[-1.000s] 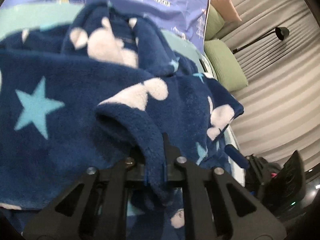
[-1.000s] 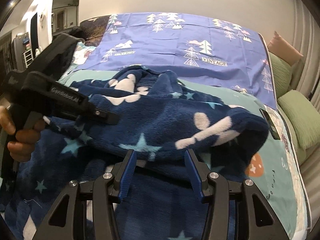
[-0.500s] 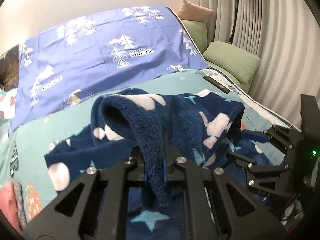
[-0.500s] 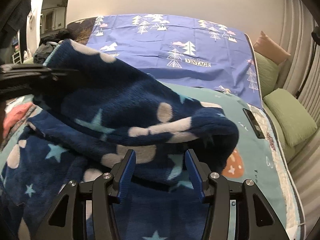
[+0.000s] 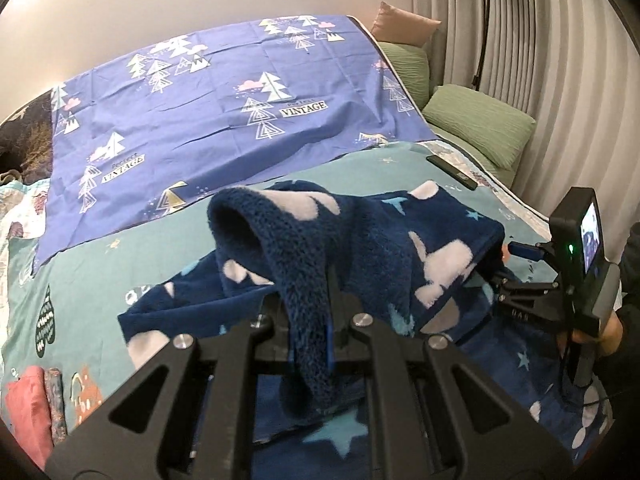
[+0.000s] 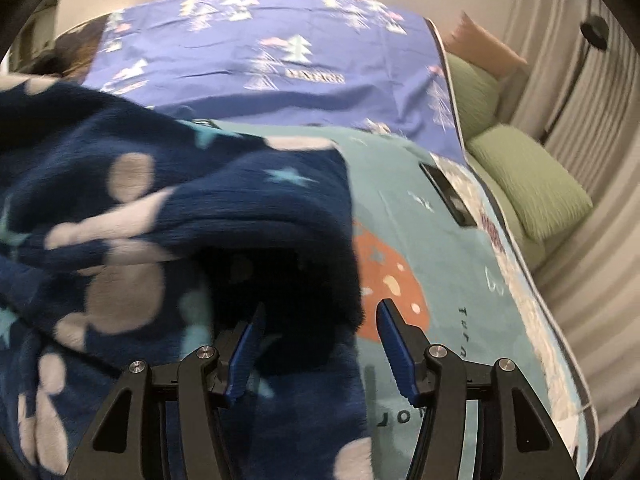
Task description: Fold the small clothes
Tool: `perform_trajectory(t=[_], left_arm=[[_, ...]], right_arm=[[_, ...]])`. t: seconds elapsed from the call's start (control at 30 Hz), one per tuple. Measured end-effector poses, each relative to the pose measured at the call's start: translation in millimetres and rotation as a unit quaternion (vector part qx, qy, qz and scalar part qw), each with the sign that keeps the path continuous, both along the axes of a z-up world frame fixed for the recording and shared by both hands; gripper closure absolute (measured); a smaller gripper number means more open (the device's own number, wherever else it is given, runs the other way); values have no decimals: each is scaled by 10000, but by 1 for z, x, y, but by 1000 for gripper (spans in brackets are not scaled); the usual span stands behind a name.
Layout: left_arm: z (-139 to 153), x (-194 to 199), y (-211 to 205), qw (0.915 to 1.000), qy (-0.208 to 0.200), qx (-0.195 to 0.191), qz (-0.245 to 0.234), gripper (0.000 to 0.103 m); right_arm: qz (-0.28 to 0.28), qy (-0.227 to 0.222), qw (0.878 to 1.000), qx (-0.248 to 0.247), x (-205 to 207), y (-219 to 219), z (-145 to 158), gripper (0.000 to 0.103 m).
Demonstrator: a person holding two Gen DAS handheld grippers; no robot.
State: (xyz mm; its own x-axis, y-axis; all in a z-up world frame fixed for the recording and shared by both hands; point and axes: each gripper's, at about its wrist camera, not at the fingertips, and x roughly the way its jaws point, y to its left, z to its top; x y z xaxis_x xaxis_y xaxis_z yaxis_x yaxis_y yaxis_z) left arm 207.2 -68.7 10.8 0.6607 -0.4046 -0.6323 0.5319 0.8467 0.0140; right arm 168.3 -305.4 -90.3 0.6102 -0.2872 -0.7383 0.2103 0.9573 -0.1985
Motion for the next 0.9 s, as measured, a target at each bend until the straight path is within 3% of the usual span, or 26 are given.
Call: perform_trajectory(t=[0.2, 0.37, 0.47, 0.57, 0.7, 0.83, 0.9], left_arm=[[-1, 0, 4, 9999, -27, 90, 56, 91], [4, 4, 13, 9998, -69, 85, 142, 91], [12, 12, 33, 9992, -89, -48, 374, 91], [5, 27, 59, 9979, 282, -313, 495, 91], [-30, 37, 77, 9942, 804, -288, 649, 91], [-73, 49, 93, 9846, 1505, -288, 846, 91], [-77, 51, 99, 9812, 1662, -417, 891, 91]], right_arm=[[-188, 117, 9992, 333, 6, -19, -4, 44], [-347, 149, 9988, 309, 13, -25, -2, 47], [-629, -190, 9961, 592, 5, -38, 12, 54], [-619, -338, 9952, 676, -4, -45, 24, 55], [-298, -1, 9980, 561, -7, -36, 13, 54], [-69, 210, 9994, 264, -15, -22, 1, 54], [-65, 203, 9993, 293, -18, -24, 2, 54]])
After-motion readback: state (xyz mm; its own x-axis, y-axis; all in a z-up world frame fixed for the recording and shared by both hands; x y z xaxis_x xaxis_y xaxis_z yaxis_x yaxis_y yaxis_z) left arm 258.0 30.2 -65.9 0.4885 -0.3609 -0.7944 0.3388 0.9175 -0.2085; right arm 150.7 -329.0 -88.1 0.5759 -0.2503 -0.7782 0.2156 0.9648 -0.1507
